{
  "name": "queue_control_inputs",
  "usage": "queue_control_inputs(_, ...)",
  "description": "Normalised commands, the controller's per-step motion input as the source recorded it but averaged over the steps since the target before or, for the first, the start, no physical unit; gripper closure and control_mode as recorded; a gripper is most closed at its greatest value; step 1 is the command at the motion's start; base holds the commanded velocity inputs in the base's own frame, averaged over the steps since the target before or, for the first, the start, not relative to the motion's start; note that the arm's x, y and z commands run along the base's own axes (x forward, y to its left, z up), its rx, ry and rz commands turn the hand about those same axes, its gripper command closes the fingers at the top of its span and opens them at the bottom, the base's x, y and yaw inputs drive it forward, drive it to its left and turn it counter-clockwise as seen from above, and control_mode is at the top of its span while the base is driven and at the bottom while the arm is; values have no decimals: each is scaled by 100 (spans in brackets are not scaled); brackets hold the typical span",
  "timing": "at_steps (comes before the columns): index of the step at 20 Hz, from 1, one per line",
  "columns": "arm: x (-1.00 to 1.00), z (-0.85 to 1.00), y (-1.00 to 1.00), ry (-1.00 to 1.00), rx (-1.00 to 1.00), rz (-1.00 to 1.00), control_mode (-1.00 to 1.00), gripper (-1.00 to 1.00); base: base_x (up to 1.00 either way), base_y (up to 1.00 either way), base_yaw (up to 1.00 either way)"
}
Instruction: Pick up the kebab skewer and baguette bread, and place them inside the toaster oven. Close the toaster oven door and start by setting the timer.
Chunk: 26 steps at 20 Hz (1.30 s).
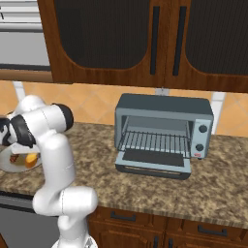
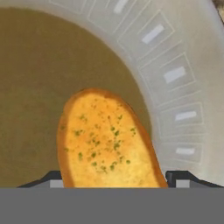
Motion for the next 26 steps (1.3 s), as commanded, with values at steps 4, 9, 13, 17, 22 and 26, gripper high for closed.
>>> queue_control_inputs(4,0,-64,-52,-18,12,0,-100,100,0,0,0)
queue_control_inputs(9,0,-71,-64,-10,16,0,-100,100,0,0,0)
queue_control_inputs(13,0,-44,-26,2,6,1,-100,100,0,0,0)
queue_control_inputs(17,-14,23,-3,-1,0,0,-100,100,0,0,0)
queue_control_inputs(22,-39,84,-59,-1,0,-10,-100,100,0,0,0)
queue_control_inputs(26,-36,59,-100,0,3,-16,-100,100,0,0,0)
